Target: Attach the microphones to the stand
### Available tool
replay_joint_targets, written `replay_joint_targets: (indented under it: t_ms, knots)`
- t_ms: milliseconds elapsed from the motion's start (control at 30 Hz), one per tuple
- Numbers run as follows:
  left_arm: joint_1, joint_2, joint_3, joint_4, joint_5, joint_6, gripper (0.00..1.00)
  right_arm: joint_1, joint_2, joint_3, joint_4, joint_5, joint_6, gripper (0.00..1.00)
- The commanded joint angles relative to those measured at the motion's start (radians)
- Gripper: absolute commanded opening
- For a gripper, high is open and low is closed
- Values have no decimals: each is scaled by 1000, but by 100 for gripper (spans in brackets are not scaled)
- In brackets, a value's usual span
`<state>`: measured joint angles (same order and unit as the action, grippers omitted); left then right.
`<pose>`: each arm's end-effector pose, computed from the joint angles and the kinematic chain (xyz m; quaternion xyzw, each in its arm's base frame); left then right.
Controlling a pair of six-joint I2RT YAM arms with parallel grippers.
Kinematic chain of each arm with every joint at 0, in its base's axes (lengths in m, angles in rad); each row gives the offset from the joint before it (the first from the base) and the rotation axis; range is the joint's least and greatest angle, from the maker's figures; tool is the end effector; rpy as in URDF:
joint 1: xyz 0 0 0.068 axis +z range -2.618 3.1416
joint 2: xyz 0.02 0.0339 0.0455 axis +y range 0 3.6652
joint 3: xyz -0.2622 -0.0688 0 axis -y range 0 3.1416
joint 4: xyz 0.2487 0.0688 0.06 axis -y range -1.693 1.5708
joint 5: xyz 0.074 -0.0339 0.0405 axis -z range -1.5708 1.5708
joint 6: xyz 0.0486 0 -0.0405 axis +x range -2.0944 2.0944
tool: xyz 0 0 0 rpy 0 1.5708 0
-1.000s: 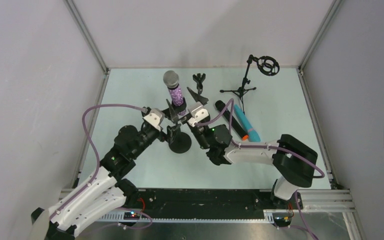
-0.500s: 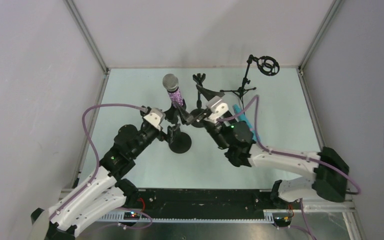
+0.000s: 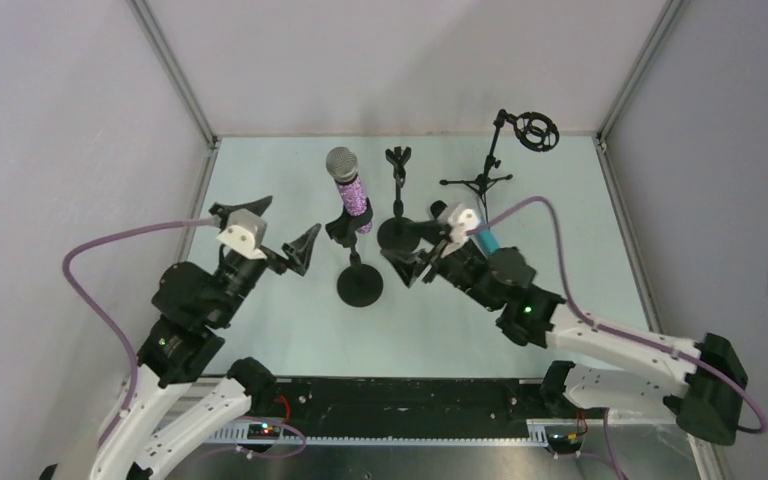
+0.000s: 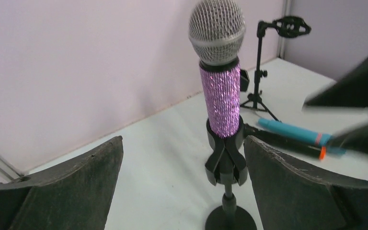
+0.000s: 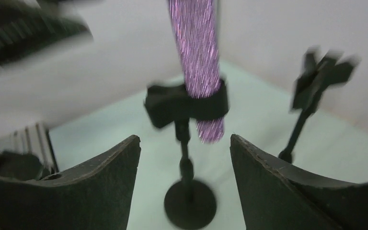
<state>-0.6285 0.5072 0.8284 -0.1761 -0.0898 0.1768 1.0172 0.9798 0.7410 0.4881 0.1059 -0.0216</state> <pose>0.1069 -0.0723 0.3940 0.2248 0.6144 -0.1406 0.7431 0.1349 0.2085 0.3609 -0.2679 0.5528 0.3479 0.7082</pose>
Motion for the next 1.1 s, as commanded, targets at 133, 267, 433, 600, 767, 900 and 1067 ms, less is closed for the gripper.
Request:
replay_joint_targets:
  t_ms: [133,267,433,600,767,900,1067]
  knots:
    - [48,47,97,-89,2,-28,100,43,293,-75,109,-94,126,70]
    - [59,86,131,-107,-1,-36,100,43,458,-74,255,-89,125,68]
    - [59,112,175,-113,22,-43,100,47,602,-68,397,-32,106,61]
    - [59,117,194,-117,6,-25,100,60,671,-55,471,25,88,59]
    - [61,112,204,-121,-2,2,100,59,722,-23,457,47,56,52]
    - [62,118,224,-121,-26,24,100,66,728,-16,370,51,87,43]
    - [66,113,226,-121,-24,38,100,105,687,-16,179,123,122,63]
